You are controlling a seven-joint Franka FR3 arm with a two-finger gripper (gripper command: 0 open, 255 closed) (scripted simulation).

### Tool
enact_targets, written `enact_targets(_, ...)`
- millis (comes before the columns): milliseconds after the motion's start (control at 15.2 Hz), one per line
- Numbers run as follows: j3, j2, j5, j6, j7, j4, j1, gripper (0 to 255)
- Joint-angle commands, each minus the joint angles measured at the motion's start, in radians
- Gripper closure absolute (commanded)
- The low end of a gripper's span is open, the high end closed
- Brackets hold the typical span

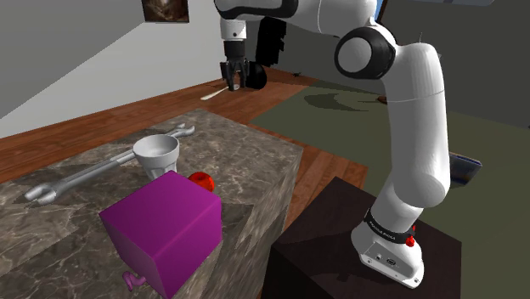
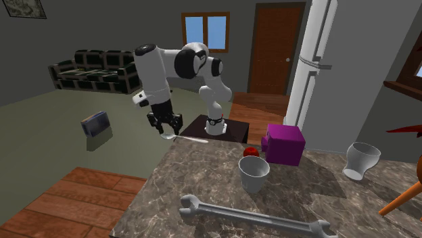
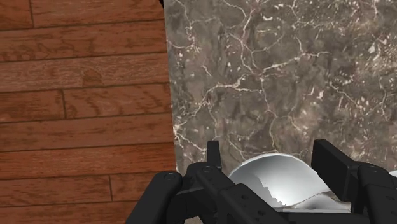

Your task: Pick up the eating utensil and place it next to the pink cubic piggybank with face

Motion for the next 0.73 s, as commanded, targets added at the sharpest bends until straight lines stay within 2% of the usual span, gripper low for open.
enact_targets(0,0.000,0.016,0.000,-0.040,0.001,0.055,-0.001,255)
enact_targets(198,0.000,0.036,0.001,-0.087,0.002,0.123,-0.002,255)
enact_targets(396,0.010,-0.122,0.000,0.002,0.039,-0.124,0.031,255)
enact_targets(660,0.030,-0.280,0.002,0.074,0.095,-0.352,0.070,255)
